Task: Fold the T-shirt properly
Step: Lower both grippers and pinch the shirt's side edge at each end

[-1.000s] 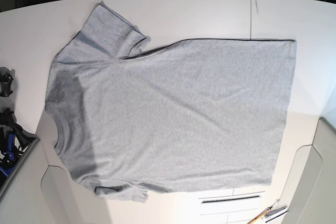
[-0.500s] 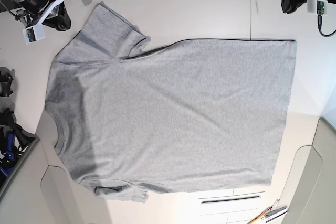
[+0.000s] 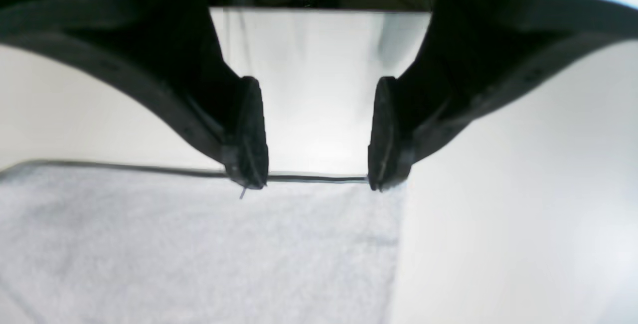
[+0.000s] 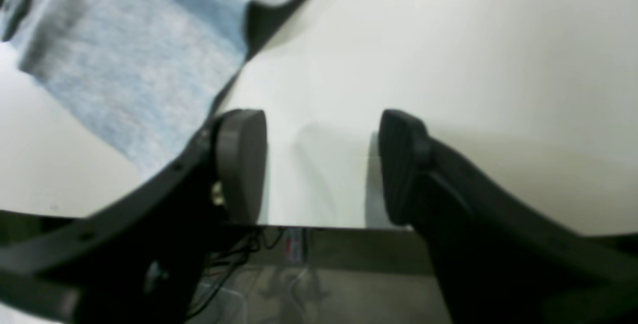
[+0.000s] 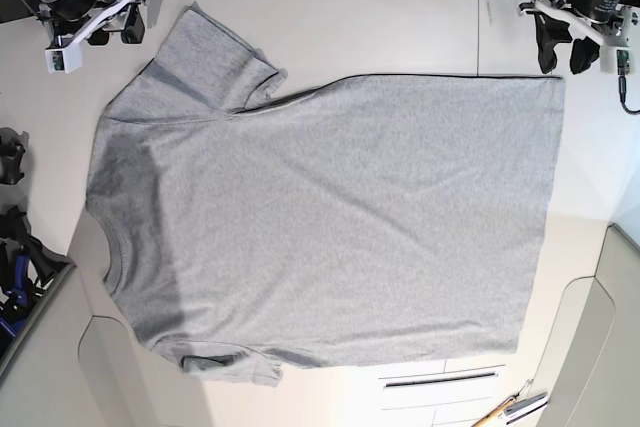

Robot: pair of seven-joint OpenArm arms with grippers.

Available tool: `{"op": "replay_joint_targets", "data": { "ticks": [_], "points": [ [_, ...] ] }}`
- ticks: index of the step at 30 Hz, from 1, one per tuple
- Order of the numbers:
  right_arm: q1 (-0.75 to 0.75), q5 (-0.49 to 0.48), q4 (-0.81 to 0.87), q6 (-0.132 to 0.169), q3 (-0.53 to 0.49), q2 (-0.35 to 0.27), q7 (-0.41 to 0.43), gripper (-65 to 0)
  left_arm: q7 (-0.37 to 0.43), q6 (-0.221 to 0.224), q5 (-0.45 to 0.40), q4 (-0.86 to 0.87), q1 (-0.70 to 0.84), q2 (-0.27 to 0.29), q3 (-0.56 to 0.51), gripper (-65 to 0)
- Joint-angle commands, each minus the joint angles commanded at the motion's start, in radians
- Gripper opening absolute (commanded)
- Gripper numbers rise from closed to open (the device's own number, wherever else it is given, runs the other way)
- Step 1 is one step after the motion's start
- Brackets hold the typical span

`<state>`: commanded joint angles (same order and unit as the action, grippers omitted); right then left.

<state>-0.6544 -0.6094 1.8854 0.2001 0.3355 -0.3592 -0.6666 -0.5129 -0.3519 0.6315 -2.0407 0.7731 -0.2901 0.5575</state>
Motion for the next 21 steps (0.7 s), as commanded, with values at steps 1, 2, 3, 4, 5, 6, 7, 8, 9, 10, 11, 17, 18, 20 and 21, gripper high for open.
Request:
{"op": "replay_joint_targets", "data": {
  "ticks": [1, 2, 3, 4, 5, 6, 7, 8, 9, 10, 11, 17, 18, 20, 21],
  "points": [
    [0.001, -0.02, 0.0, 0.02, 0.0, 0.005, 0.0, -29.6, 0.0, 0.0, 0.01, 0.043, -0.026, -0.014, 0.0, -29.5],
    [0.002, -0.032, 0.0, 0.035, 0.0, 0.013, 0.0, -29.6, 0.0, -0.001, 0.026, 0.089, -0.056, -0.027, 0.0, -29.5],
    [0.004, -0.044, -0.001, 0.042, 0.0, 0.025, 0.0, -29.6, 0.0, -0.001, 0.038, 0.134, -0.085, -0.038, 0.0, -29.5],
    [0.012, -0.047, -0.003, 0.05, 0.0, 0.04, 0.0, -29.6, -0.001, -0.002, 0.043, 0.179, -0.112, -0.047, 0.0, -29.5],
    [0.012, -0.046, -0.007, 0.052, 0.0, 0.054, 0.0, -29.6, -0.001, -0.012, 0.045, 0.221, -0.138, -0.054, 0.0, -29.5],
    [0.015, -0.046, -0.011, 0.052, 0.0, 0.066, 0.0, -29.6, -0.001, -0.026, 0.052, 0.26, -0.157, -0.061, 0.0, -29.5],
    [0.016, -0.046, -0.014, 0.052, 0.0, 0.079, 0.0, -29.6, -0.002, -0.059, 0.072, 0.293, -0.174, -0.066, 0.0, -29.5],
    [0.016, -0.047, -0.018, 0.06, -0.002, 0.089, 0.0, -29.6, -0.013, -0.084, 0.096, 0.32, -0.189, -0.071, 0.0, -29.5],
    [0.017, -0.058, -0.021, 0.08, -0.002, 0.097, 0.0, -29.6, -0.026, -0.088, 0.118, 0.341, -0.204, -0.074, -0.001, -29.5],
    [0.017, -0.086, -0.025, 0.101, -0.002, 0.101, 0.001, -29.6, -0.038, -0.088, 0.128, 0.357, -0.216, -0.076, -0.001, -29.5],
    [0.017, -0.097, -0.026, 0.108, -0.003, 0.105, 0.0, -29.6, -0.039, -0.088, 0.127, 0.369, -0.227, -0.076, -0.001, -29.5],
    [0.034, -0.097, -0.032, 0.111, -0.004, 0.13, 0.004, -29.6, -0.035, -0.09, 0.109, 0.42, -0.255, -0.076, -0.061, -29.5],
    [0.043, -0.097, -0.039, 0.111, -0.004, 0.13, 0.007, -29.6, -0.031, -0.089, 0.084, 0.424, -0.261, -0.076, -0.077, -29.5],
    [0.068, -0.094, -0.059, 0.111, -0.004, 0.13, 0.007, -29.6, -0.021, -0.086, 0.057, 0.425, -0.27, -0.076, -0.101, -29.5],
    [0.079, -0.095, -0.077, 0.111, -0.004, 0.13, 0.007, -29.6, -0.021, -0.087, 0.056, 0.425, -0.275, -0.076, -0.109, -29.5]
  ]
}}
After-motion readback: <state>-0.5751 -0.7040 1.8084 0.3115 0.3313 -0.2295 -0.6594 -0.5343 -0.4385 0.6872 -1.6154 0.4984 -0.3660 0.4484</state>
